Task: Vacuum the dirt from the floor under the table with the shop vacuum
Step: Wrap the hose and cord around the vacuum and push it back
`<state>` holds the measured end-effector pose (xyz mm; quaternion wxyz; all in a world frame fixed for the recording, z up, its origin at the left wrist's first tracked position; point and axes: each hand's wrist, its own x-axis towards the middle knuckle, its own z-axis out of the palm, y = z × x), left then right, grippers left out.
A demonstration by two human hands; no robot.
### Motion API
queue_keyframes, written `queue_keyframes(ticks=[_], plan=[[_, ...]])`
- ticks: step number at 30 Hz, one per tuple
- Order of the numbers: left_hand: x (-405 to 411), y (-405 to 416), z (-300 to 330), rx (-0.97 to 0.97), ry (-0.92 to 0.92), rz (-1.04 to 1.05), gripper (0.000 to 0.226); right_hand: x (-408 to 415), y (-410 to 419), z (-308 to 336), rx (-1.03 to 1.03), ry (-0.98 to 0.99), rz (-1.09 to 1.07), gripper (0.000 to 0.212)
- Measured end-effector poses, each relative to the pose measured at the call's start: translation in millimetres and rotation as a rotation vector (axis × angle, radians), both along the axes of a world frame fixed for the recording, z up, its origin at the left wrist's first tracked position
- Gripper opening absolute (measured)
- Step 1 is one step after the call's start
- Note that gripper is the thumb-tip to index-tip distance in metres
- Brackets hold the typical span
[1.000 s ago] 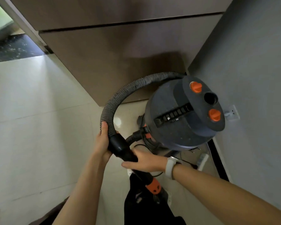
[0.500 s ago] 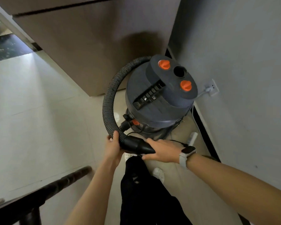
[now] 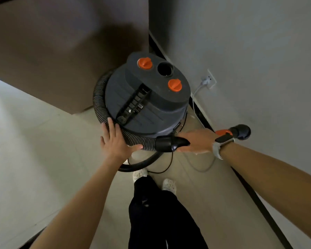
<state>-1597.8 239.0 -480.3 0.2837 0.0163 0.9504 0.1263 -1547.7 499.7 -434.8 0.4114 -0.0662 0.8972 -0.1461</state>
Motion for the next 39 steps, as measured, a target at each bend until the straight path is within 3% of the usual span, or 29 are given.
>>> queue_keyframes(ticks=[3, 7, 11, 19, 28, 39], plan=[[-3, -14, -13, 0.0, -0.09, 0.067, 0.125, -12, -2, -11, 0.002, 0.066, 0.044, 0.04], [-10, -28, -19, 0.053, -0.043, 0.026, 0.115, -24, 6, -20, 0.051, 0.138, -0.004, 0.04], [-17, -24, -21, 0.146, -0.072, 0.031, 0.103, -23, 9, -34, 0.166, 0.206, 0.094, 0.039], [-10, -5, -30, 0.045, -0.133, 0.039, 0.108, -9, 0, -58, 0.319, 0.095, 0.065, 0.044], [-32, -4, -42, -0.001, -0.267, 0.018, 0.11, -20, -2, -74, 0.325, 0.032, 0.083, 0.049], [-56, 6, -46, -0.061, -0.259, -0.045, 0.109, -23, 1, -84, 0.325, 0.182, 0.083, 0.043]])
